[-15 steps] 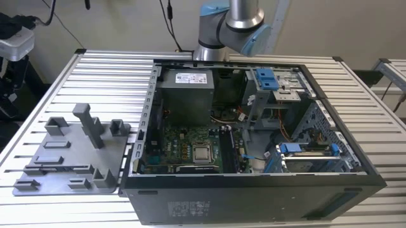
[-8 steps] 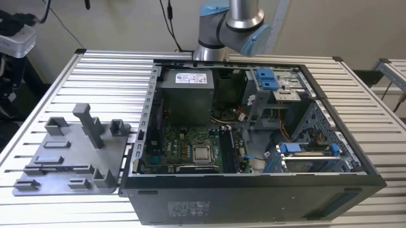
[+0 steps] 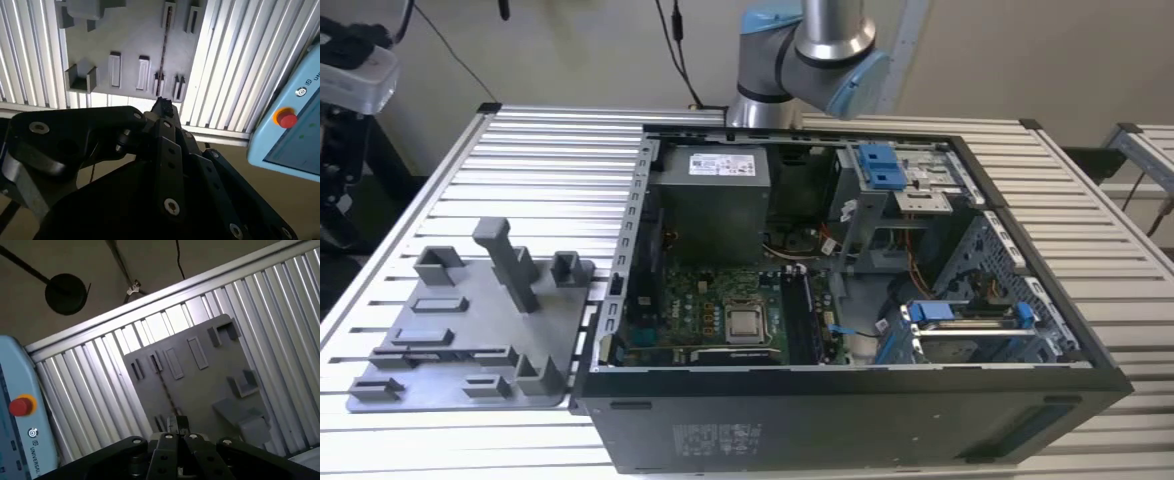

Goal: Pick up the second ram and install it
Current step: 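Pick up the second ram and move it above second insertion slot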

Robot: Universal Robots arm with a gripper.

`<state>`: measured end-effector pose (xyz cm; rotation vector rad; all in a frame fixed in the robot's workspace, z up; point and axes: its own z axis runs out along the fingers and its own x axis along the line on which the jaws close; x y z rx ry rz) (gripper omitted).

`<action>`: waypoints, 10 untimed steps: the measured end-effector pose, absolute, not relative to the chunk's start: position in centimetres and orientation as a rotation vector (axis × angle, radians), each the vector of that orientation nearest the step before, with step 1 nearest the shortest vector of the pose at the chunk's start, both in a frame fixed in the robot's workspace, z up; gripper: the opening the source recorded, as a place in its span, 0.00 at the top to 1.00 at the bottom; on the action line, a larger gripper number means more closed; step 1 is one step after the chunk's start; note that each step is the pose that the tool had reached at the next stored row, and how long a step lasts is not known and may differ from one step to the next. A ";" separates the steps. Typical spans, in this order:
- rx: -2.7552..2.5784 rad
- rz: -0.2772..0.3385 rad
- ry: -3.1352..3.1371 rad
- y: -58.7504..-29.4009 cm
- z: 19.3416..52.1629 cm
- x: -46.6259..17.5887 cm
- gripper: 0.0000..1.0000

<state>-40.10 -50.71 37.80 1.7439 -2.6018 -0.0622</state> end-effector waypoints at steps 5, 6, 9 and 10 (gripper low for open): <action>1.841 -0.052 -2.544 -50.7 37.8 -40.1 0.89; 1.856 -0.041 -2.545 -50.7 37.8 -40.1 0.89; 1.906 -0.001 -2.552 -50.7 37.8 -40.1 0.89; 1.923 0.007 -2.548 -50.7 37.8 -40.1 0.89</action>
